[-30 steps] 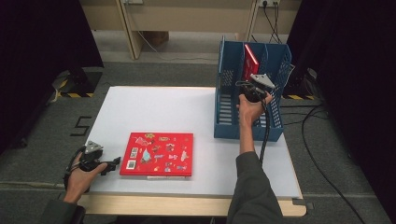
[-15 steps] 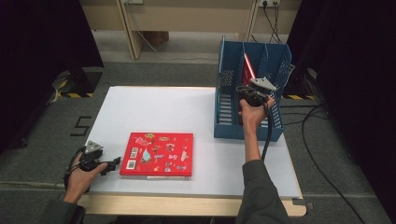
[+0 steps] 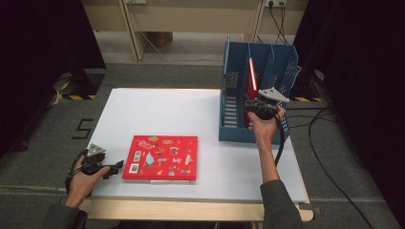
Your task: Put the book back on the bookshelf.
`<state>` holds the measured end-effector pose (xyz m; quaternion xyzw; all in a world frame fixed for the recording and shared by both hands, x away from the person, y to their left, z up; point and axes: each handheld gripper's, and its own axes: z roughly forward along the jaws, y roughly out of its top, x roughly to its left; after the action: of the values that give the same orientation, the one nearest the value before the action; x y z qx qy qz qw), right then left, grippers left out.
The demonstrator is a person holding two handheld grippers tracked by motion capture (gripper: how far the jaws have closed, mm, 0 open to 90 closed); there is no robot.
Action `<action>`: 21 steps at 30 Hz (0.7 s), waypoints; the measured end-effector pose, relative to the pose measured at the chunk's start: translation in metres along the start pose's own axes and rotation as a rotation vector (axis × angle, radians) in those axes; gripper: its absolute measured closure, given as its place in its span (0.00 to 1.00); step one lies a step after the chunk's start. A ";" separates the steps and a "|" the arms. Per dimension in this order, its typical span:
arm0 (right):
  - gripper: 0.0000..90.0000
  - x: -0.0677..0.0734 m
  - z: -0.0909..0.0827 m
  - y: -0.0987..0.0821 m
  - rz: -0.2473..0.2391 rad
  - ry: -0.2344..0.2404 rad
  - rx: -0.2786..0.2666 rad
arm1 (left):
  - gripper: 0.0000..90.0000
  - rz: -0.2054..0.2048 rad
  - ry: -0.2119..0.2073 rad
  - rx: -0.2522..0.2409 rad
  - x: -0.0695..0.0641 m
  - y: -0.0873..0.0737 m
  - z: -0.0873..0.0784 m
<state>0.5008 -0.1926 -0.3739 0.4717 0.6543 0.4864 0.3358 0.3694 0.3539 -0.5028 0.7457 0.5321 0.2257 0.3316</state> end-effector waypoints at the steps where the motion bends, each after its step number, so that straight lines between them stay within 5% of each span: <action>1: 0.70 0.001 -0.003 -0.001 -0.016 -0.001 0.000 | 0.16 0.001 0.001 0.000 0.000 0.000 0.000; 8: 0.74 0.001 -0.017 -0.012 -0.017 0.020 0.029 | 0.16 0.001 0.001 0.006 0.000 0.000 0.000; 21: 0.77 -0.010 0.010 -0.007 0.075 0.009 0.014 | 0.16 0.001 0.002 0.002 0.000 0.000 0.000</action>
<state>0.5109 -0.1996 -0.3840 0.4960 0.6410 0.4963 0.3111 0.3696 0.3536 -0.5027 0.7460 0.5324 0.2257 0.3302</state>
